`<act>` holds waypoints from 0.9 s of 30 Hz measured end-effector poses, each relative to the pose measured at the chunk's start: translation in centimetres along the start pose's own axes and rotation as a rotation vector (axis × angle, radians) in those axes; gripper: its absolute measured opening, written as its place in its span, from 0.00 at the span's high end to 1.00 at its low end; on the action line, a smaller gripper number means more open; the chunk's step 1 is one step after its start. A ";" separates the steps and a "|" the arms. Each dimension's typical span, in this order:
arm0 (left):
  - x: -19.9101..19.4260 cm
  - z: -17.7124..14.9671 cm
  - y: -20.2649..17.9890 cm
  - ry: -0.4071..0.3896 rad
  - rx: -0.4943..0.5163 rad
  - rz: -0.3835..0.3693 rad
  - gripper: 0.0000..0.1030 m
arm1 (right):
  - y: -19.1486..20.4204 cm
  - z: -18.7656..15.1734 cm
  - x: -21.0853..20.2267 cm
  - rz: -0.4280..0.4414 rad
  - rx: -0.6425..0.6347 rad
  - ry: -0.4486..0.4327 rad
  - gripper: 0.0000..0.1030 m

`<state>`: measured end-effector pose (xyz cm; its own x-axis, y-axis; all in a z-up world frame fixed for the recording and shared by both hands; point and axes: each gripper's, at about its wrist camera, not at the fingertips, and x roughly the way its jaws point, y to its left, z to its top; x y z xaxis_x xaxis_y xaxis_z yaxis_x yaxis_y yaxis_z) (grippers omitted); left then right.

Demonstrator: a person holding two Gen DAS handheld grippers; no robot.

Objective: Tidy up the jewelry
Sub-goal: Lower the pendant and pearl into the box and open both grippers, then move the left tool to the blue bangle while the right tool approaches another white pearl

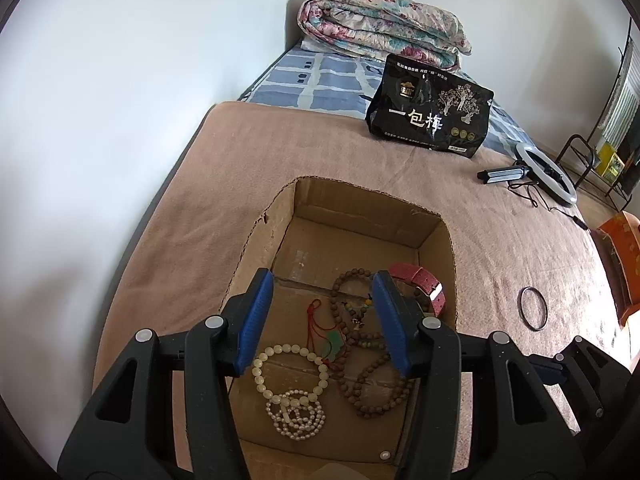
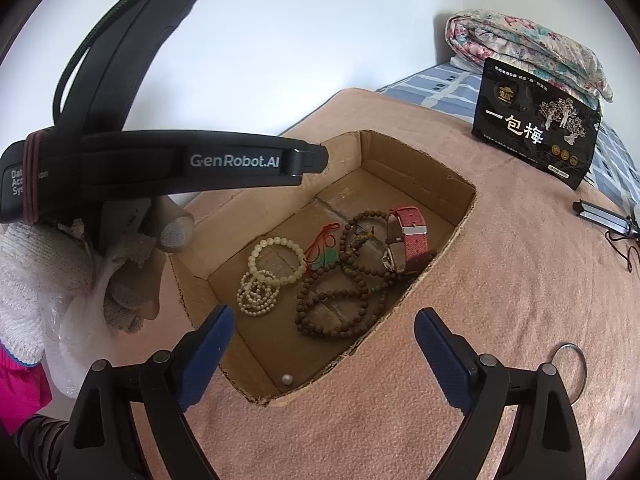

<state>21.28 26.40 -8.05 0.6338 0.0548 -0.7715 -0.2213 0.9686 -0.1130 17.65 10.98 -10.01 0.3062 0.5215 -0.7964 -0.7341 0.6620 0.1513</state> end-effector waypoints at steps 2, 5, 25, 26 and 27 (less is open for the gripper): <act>-0.3 0.0 -0.2 -0.008 0.008 0.005 0.48 | -0.1 -0.1 -0.2 -0.004 0.004 0.001 0.10; -0.7 0.0 -0.7 -0.020 0.018 0.013 0.48 | -0.3 -0.1 -0.7 -0.009 0.008 -0.004 0.10; -4.4 0.1 -6.7 -0.097 0.133 -0.001 0.48 | -3.7 -1.4 -5.4 -0.046 0.060 -0.046 0.10; -4.6 0.1 -7.2 -0.100 0.143 -0.004 0.48 | -4.1 -1.6 -5.7 -0.050 0.065 -0.047 0.10; -4.7 0.2 -7.6 -0.103 0.151 -0.005 0.48 | -4.5 -1.7 -6.0 -0.054 0.069 -0.048 0.10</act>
<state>20.08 18.78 -3.44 0.7089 0.0672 -0.7021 -0.1091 0.9939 -0.0150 18.07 3.99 -6.84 0.3746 0.5081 -0.7756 -0.6726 0.7247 0.1498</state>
